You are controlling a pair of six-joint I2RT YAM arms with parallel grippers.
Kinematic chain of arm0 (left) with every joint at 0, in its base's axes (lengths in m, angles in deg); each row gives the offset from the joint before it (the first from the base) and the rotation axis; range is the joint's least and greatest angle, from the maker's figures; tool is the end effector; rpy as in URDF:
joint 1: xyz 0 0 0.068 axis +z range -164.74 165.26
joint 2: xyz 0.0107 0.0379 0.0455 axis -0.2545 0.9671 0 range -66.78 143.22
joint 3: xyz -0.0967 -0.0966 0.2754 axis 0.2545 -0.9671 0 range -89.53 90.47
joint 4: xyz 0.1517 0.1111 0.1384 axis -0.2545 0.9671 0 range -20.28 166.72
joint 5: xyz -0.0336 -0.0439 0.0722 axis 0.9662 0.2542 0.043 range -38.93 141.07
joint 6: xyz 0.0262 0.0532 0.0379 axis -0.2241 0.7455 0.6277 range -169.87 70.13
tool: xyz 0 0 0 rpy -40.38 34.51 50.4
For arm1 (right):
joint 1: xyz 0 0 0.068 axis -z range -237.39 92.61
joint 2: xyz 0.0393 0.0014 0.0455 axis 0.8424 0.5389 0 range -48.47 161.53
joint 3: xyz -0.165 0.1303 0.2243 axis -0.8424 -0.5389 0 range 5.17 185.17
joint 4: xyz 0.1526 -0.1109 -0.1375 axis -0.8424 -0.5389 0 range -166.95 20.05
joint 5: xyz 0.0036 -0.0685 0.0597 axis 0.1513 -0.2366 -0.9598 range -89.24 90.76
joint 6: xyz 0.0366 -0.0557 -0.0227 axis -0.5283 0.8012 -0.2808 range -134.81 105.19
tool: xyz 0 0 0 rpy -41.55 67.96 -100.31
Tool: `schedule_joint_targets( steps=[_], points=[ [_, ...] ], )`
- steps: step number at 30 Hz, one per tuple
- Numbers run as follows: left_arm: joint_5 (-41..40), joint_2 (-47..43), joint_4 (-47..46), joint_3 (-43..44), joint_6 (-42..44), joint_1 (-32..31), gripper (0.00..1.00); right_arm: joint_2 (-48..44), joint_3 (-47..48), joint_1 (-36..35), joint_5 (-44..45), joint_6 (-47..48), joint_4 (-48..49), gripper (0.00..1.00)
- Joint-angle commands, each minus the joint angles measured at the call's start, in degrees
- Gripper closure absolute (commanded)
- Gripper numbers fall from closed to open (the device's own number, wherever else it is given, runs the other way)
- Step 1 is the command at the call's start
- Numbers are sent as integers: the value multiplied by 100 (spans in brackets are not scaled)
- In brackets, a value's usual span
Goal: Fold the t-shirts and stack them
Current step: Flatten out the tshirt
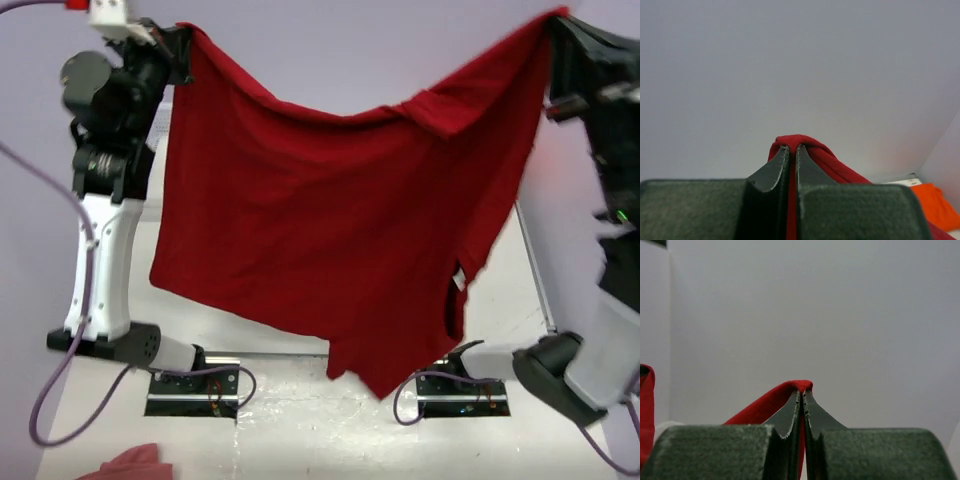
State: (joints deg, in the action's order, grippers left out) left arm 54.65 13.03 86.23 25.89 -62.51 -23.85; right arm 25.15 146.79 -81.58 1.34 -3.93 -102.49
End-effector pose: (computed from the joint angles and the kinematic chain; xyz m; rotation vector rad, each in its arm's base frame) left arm 0.2276 -0.0401 0.6254 0.0161 1.2464 -0.3681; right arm 0.0619 0.0272 0.6990 -0.2785 0.9123 0.2097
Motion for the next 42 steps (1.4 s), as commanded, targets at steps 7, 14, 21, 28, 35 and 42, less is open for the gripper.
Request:
schedule_joint_targets(
  steps=[7, 14, 21, 28, 35, 42],
  points=[
    [240, 2149, 133, 1570, 350, 339, 100, 2126, 541, 1064, -435, -103, 862, 100],
    [671, 2751, 62, 2547, 104, 752, 100, 2403, 736, 1241, -629, -208, 907, 100],
    [566, 1698, 54, 1415, 210, 770, 100, 1674, 315, 1241, -760, -375, 591, 100],
    [680, 484, 124, 193, 61, 770, 100, 698, -65, 881, -700, -296, 143, 100],
    [926, -483, 212, -265, -72, 770, 100, -207, -143, 160, -637, -331, -183, 100],
    [882, -37, 388, 472, -27, 770, 100, -156, -117, 151, -612, -305, -52, 100]
  ],
)
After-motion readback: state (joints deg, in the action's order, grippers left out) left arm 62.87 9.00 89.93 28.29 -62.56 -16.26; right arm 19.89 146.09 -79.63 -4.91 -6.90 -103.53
